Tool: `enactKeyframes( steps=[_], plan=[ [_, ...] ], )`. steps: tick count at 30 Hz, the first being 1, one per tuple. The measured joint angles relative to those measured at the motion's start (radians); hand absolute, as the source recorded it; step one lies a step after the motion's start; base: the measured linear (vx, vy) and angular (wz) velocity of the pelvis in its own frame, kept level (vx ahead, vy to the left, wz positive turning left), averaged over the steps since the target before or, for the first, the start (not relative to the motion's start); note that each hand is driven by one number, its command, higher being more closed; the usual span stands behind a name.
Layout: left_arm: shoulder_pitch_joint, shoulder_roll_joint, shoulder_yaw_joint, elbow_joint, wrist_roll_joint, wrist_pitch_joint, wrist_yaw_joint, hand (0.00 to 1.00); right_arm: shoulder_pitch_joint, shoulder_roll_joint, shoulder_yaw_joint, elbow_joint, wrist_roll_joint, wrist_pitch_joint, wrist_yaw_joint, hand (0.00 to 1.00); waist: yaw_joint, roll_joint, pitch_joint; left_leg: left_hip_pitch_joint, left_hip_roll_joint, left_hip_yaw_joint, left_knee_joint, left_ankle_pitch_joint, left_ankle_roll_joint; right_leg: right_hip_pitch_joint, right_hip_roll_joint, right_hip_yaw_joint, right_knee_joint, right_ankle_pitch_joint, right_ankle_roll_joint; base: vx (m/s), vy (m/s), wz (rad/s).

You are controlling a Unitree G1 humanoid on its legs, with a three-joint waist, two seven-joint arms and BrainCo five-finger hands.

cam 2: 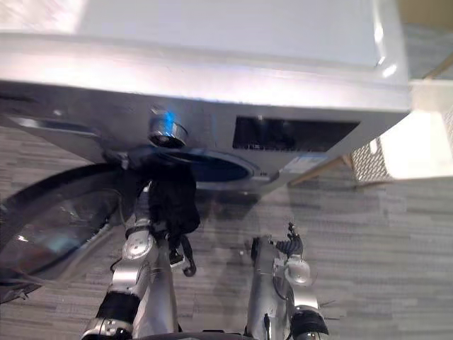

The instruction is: Pick up the laundry basket with both hands and put the clothes into the washing machine.

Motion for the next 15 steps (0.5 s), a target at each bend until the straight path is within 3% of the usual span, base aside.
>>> enactKeyframes(
  steps=[7, 10, 15],
  plan=[
    [-0.274, 0.036, -0.078, -0.003, 0.046, 0.001, 0.087, 1.00, -0.027, -0.012, -0.005, -0.166, 0.012, -0.033, -0.047, 0.00, -0.017, -0.001, 0.004, -0.374, 0.016, -0.068, 0.209, -0.001, 0.003, -0.357, 0.029, 0.040, 0.251, -0.061, 0.006, -0.12, -0.097, 0.01],
    [-0.427, 0.116, -0.140, -0.010, 0.150, 0.017, 0.146, 1.00, -0.029, -0.021, 0.001, -0.223, 0.022, -0.072, -0.052, 0.00, -0.034, -0.002, 0.004, -0.481, 0.029, -0.094, 0.273, -0.001, 0.003, -0.458, 0.048, 0.048, 0.323, -0.065, 0.004, -0.06, -0.095, -0.08],
    [-0.763, 0.259, -0.285, -0.022, 0.438, 0.066, 0.253, 1.00, -0.028, -0.014, 0.001, -0.276, 0.047, -0.153, -0.051, 0.00, -0.064, -0.010, 0.002, -0.597, 0.032, -0.130, 0.327, 0.009, 0.005, -0.556, 0.061, 0.043, 0.383, -0.065, 0.003, 0.00, -0.061, -0.04]
  ],
)
